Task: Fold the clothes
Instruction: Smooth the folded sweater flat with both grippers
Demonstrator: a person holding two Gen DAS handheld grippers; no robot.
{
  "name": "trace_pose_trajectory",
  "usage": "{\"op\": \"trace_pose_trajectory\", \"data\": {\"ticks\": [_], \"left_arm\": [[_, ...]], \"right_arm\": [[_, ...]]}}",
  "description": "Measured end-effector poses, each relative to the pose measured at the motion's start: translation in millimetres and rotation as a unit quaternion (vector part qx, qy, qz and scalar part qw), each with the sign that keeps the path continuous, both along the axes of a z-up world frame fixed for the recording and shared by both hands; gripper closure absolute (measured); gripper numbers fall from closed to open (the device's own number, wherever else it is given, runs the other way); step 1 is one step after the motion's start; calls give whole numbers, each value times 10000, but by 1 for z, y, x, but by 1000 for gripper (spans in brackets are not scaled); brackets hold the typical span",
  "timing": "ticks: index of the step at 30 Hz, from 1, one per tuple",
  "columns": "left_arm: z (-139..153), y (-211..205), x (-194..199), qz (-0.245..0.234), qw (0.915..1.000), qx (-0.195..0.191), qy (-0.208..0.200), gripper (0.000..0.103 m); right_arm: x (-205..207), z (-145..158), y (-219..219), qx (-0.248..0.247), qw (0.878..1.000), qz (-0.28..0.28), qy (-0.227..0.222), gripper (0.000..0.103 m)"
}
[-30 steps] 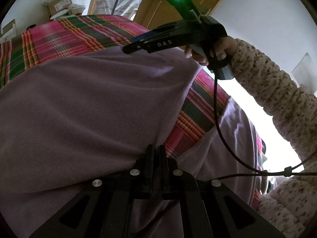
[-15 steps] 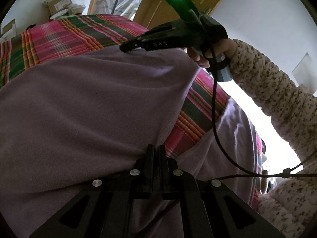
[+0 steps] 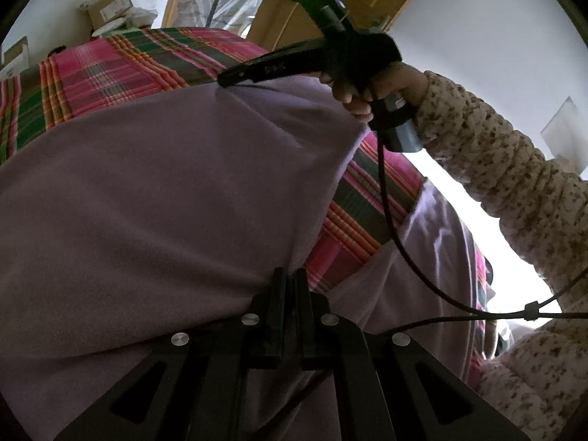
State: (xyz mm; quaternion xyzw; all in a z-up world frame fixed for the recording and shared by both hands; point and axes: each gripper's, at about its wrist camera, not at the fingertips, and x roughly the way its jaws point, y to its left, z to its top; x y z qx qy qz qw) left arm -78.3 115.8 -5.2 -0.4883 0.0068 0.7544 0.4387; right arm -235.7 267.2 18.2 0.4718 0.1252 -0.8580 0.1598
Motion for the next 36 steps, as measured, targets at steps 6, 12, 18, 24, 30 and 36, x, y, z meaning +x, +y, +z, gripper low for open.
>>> {"op": "trace_pose_trajectory", "data": {"ticks": [6, 12, 18, 24, 30, 36], "left_arm": [[17, -12, 3, 152, 9998, 113, 29, 88], [52, -51, 8, 674, 9962, 407, 382, 88], [57, -95, 21, 1309, 9903, 217, 411, 87], [47, -143, 40, 1931, 9808, -58, 271, 87], [50, -184, 57, 2460, 9688, -160, 267, 87], [74, -213, 70, 2703, 9615, -36, 497, 87]], "right_arm": [[28, 23, 30, -342, 9967, -705, 231, 80], [75, 23, 38, -358, 9957, -844, 151, 78], [111, 2, 27, 9, 9968, -800, 66, 75], [130, 10, 21, -153, 9955, -933, 47, 72], [146, 6, 3, 105, 9957, -916, -10, 71], [170, 46, -7, -196, 9959, -860, 183, 71]]}}
